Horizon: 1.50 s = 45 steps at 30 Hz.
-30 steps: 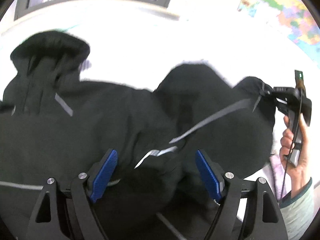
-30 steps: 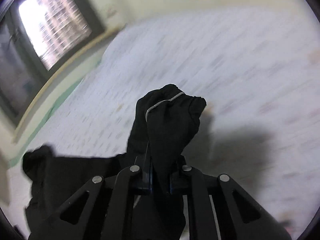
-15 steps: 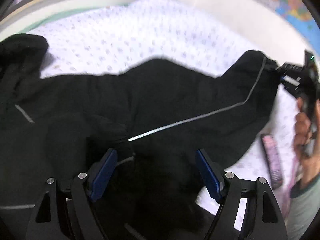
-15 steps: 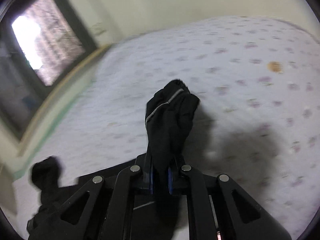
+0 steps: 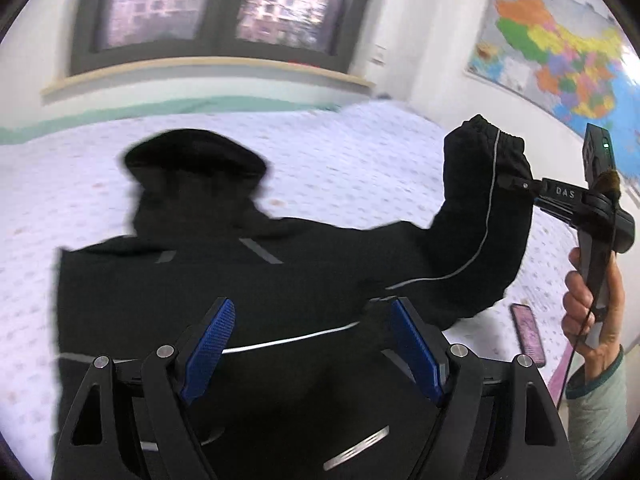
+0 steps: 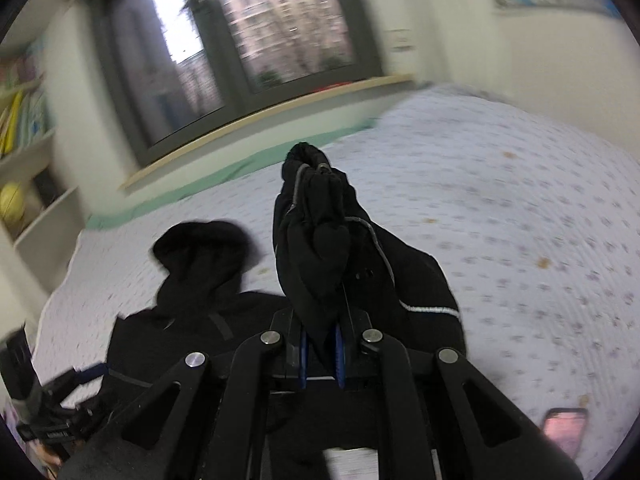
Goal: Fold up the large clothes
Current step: 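Fold the side panel over toward the jacket center with the right gripper, then grasp the opposite side panel with the left gripper and fold it inward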
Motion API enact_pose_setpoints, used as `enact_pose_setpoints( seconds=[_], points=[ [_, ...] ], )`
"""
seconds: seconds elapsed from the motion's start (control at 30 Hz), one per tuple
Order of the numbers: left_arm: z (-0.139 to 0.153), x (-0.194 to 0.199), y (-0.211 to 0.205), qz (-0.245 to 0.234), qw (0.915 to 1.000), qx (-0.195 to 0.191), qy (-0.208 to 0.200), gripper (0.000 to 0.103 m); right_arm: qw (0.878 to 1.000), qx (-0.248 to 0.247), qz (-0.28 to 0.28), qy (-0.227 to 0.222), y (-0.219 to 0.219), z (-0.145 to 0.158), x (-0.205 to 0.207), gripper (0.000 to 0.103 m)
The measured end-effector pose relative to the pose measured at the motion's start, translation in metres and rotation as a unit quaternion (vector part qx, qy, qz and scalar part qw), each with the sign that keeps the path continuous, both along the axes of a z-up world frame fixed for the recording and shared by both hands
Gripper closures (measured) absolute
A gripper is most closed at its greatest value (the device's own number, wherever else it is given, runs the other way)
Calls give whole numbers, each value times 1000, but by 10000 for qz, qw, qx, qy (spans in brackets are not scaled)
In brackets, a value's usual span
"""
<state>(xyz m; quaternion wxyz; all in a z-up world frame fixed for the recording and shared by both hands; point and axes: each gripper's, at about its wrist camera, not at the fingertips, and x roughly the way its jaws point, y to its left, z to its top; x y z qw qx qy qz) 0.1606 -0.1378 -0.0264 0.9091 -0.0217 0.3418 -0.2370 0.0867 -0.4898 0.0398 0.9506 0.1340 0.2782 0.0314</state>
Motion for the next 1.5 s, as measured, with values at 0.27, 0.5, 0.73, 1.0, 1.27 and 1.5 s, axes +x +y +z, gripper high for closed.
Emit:
enact_pose_setpoints(
  seconds=[0.27,0.5,0.73,1.0,1.27,1.5],
  points=[
    [-9,-24,128,771,9967,-184,195,22,9947,-310,955,238,161,-4,17,90],
    [-31,-37,195,1147,9922,-308,379,22,9815,-500,1730,648,293,-39,37,90],
    [-57,-42,235,1237,9899,-403,556,22,9669,-622,2010,1441,383,-127,71,85],
    [-75,-29,245,1093,9888,-511,877,22,9441,-450,2551,2041,402,-175,84,42],
    [-73,23,229,709,9760,-1410,1502,22,9714,1,2148,1010,297,-108,37,38],
    [-101,78,175,895,9684,-1129,2034,23,9887,47,1070,1047,186,-117,21,37]
  ],
)
